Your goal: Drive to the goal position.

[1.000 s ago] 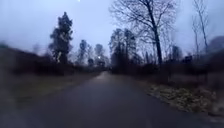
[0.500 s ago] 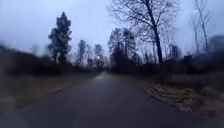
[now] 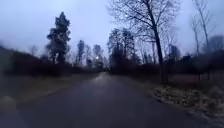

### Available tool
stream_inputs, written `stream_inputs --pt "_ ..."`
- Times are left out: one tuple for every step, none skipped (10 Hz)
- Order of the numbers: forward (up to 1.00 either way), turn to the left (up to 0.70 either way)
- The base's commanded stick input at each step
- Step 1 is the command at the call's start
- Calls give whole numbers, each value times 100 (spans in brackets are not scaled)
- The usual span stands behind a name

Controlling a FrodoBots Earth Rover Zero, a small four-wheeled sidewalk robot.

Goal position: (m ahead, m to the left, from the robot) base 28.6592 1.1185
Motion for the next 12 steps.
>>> stream_inputs --pt "70 3" --pt "70 8" --pt "70 13" --pt "70 14" --pt "70 13" --pt "70 6" --pt "70 0" --pt "70 0" --pt "70 0" --pt "70 0" --pt "70 0" --pt "70 0"
